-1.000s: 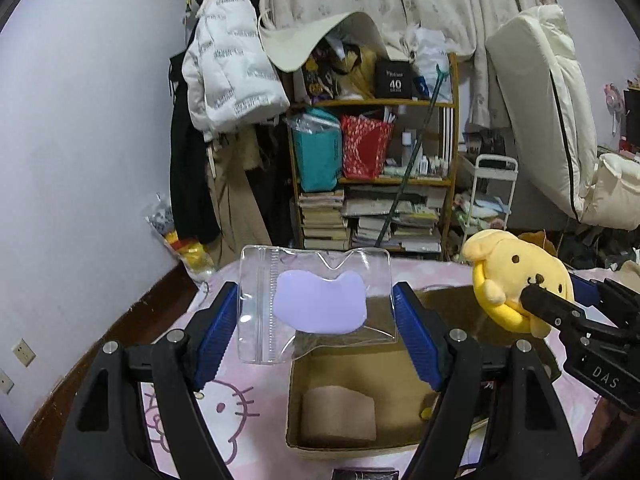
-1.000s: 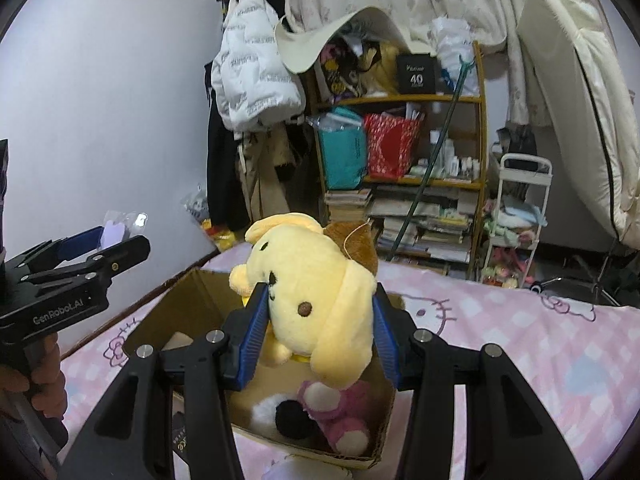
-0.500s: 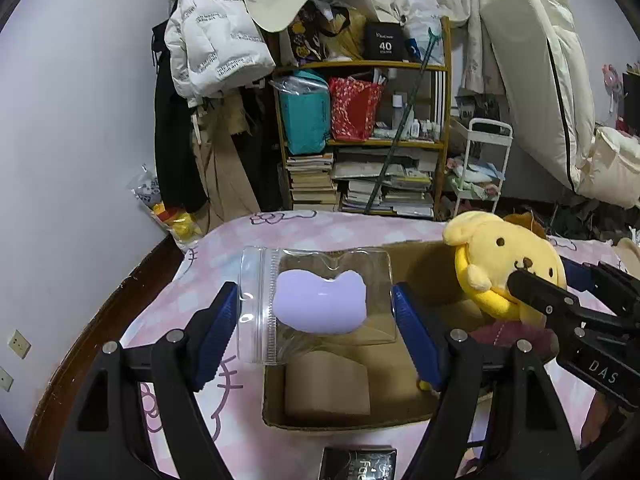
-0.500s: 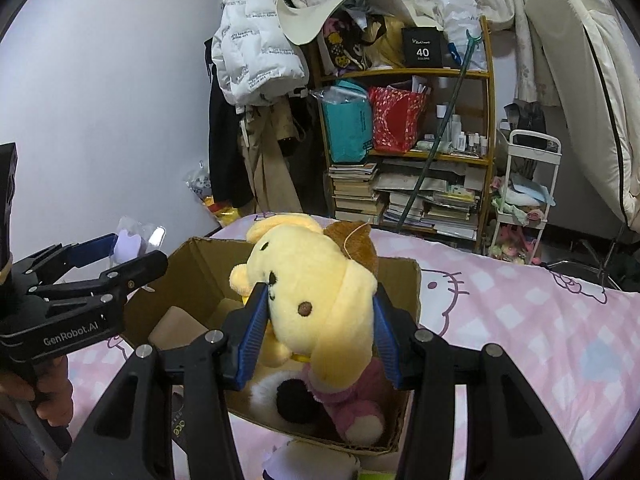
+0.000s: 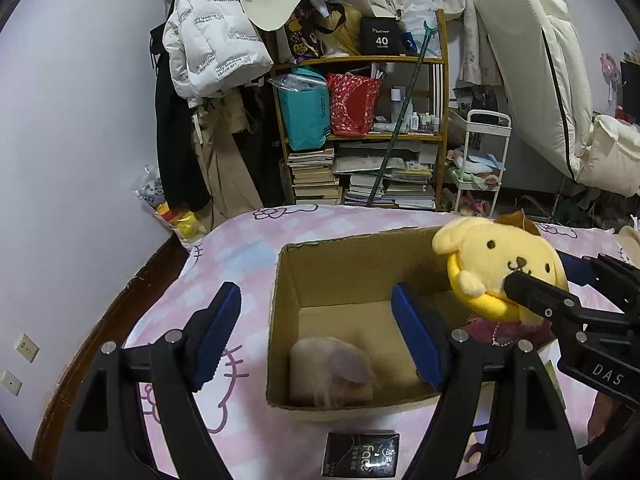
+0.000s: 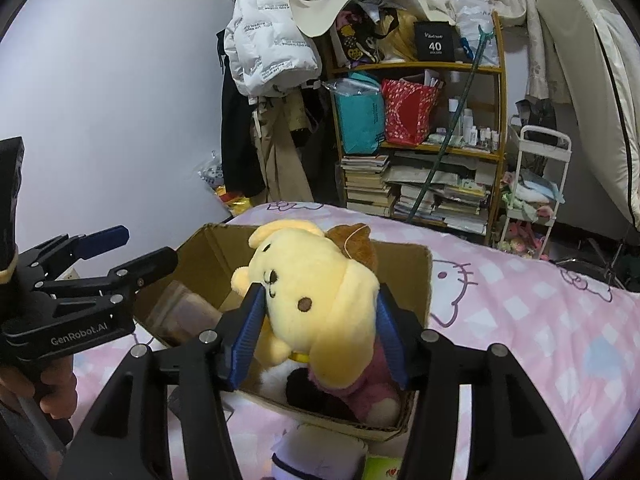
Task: Organize soft objects
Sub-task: 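Release the sponge bag into the box with the left tool while the right tool drops the yellow dog in, then move both tools toward the black tissue pack and the purple doll beside the box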
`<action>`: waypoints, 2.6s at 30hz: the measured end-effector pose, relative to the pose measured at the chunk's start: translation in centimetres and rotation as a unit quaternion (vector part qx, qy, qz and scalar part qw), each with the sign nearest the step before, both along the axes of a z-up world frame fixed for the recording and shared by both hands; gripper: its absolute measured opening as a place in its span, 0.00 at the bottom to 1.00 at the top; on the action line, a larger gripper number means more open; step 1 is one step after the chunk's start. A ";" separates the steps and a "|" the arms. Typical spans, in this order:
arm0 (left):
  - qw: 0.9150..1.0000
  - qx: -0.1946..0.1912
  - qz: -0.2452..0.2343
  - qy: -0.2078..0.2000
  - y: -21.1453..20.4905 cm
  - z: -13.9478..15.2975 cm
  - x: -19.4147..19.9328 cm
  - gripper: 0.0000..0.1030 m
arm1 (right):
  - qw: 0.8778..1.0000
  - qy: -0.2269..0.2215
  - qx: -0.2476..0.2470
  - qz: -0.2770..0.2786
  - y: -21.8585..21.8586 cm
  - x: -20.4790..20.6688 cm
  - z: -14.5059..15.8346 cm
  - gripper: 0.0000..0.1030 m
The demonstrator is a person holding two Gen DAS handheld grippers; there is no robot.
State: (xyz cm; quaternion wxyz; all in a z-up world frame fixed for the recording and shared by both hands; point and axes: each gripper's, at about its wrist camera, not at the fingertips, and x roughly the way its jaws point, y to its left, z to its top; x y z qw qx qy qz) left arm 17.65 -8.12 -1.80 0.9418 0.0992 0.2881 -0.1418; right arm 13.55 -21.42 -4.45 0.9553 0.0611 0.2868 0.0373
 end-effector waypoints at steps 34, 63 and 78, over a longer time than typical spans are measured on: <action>0.997 0.067 0.022 -0.011 2.9 2.3 -10.4 0.97 | 0.999 -0.014 -0.034 -0.030 0.4 -6.9 3.3 1.00; 0.993 0.071 0.029 0.094 2.7 -3.4 -7.0 0.97 | 0.996 0.080 0.006 -0.033 -0.6 -6.8 -2.4 1.00; 0.987 0.084 0.023 0.132 1.5 -5.8 -5.5 0.97 | 0.994 0.107 0.011 -0.031 -0.9 -5.3 -4.1 1.00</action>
